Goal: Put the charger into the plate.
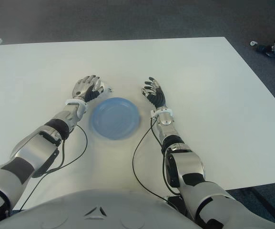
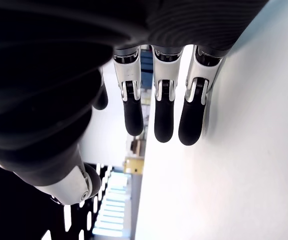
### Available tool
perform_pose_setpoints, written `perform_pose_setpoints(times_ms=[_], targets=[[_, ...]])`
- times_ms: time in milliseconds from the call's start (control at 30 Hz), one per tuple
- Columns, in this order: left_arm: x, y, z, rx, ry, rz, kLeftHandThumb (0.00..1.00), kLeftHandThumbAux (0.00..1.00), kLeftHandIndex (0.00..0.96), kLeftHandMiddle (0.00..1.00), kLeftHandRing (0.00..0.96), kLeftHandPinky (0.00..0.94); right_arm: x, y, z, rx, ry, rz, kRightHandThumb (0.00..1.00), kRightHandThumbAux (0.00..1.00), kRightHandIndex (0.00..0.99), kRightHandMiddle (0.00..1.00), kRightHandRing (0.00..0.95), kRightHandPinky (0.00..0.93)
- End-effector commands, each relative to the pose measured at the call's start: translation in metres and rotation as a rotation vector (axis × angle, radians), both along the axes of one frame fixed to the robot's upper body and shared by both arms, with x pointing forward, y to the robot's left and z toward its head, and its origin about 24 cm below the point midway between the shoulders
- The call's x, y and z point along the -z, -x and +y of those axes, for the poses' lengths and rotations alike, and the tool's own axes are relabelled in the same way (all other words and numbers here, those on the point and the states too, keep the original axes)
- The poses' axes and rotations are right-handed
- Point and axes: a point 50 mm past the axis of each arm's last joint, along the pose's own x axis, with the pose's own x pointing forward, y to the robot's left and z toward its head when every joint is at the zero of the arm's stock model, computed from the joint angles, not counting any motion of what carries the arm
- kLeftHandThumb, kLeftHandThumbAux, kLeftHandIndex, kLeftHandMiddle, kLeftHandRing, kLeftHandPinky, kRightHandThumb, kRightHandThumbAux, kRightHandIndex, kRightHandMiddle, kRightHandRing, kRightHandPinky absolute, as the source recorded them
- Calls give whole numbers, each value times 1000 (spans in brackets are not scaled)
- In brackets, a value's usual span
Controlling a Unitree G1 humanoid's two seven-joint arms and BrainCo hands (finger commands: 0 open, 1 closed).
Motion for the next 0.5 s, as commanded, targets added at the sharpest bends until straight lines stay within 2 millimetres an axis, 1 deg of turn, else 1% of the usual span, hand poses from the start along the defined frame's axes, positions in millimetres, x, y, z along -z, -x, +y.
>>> perform_pose_setpoints(times_ms=[33,233,500], targets=[[15,13,10,24,-39,61,125,147,0,0,0,0,38,28,0,-6,16,190,2,735,113,244,252,249],[12,13,11,62,-44,23,129,163,0,0,0,0,39,28,0,-8,14,193,0,730,90,244,238,203],[9,12,15,93,-63,-7,143,188,0,0,0,0,39,28,-1,-7,6,195,0,747,70,247,237,205]])
